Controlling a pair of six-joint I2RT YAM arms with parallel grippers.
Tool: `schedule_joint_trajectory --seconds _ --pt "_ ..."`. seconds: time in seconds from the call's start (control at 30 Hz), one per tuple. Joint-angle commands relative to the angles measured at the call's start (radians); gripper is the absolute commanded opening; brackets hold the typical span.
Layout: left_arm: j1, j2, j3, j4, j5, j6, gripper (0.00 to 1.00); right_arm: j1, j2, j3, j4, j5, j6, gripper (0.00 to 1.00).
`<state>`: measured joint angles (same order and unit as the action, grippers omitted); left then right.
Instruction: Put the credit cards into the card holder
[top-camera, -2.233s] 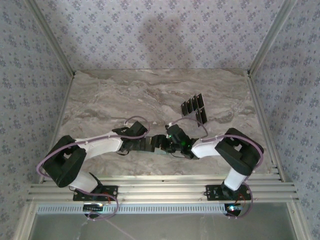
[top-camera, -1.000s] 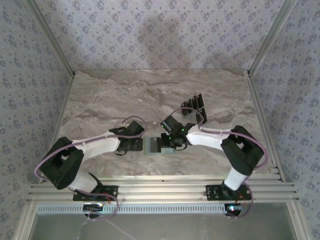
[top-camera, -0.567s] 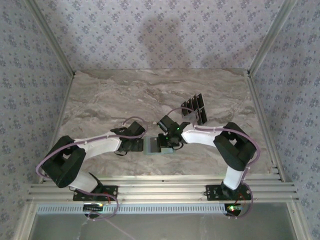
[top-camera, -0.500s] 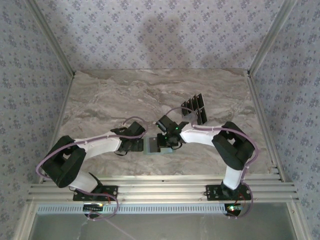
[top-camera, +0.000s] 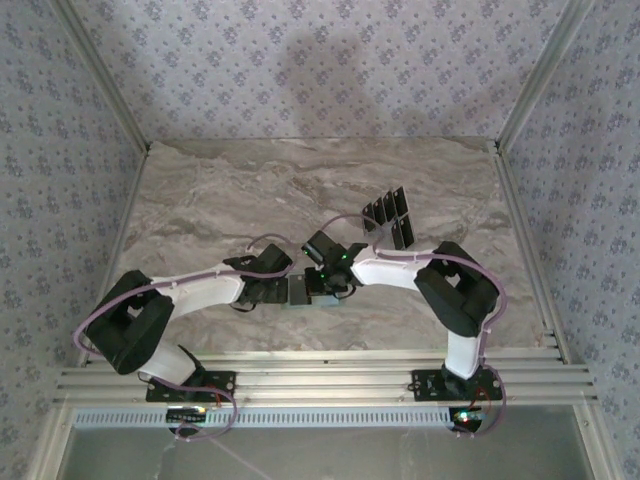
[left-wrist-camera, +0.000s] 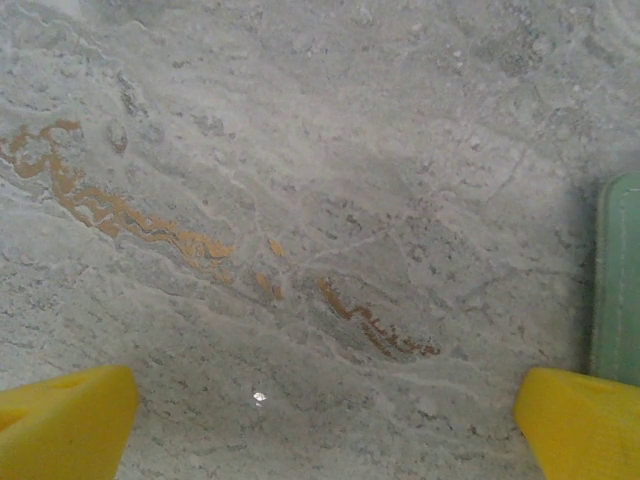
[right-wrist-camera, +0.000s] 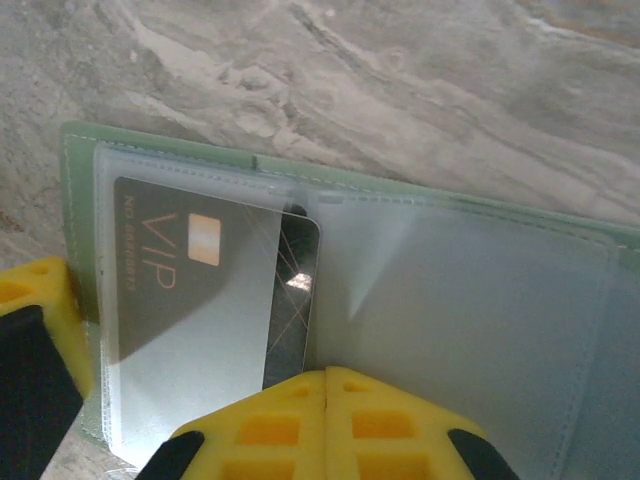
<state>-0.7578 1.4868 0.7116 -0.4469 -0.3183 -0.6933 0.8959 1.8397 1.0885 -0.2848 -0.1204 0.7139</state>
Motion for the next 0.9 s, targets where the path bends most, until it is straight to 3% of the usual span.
schedule_joint_trajectory --seconds 0.0,0.3,0.6,0.87 --pt "-0.018 0.035 -0.020 0.016 0.022 -0.008 1.00 0.019 0.029 0.033 -0.003 -0.042 0.006 0.07" --pt "-0.017 0.014 -0.021 -0.004 0.010 -0.007 1.00 -0.009 -0.075 -0.028 -0.038 -0.006 -0.013 0.16" --pt "0.000 -0.009 -0.025 -0.024 -0.006 0.000 1.00 -0.061 -0.117 -0.125 -0.026 -0.005 -0.016 0.12" --pt "0.010 -0.012 -0.012 -0.040 -0.009 0.008 1.00 -0.052 -0.127 -0.061 -0.029 -0.019 -0.028 0.09"
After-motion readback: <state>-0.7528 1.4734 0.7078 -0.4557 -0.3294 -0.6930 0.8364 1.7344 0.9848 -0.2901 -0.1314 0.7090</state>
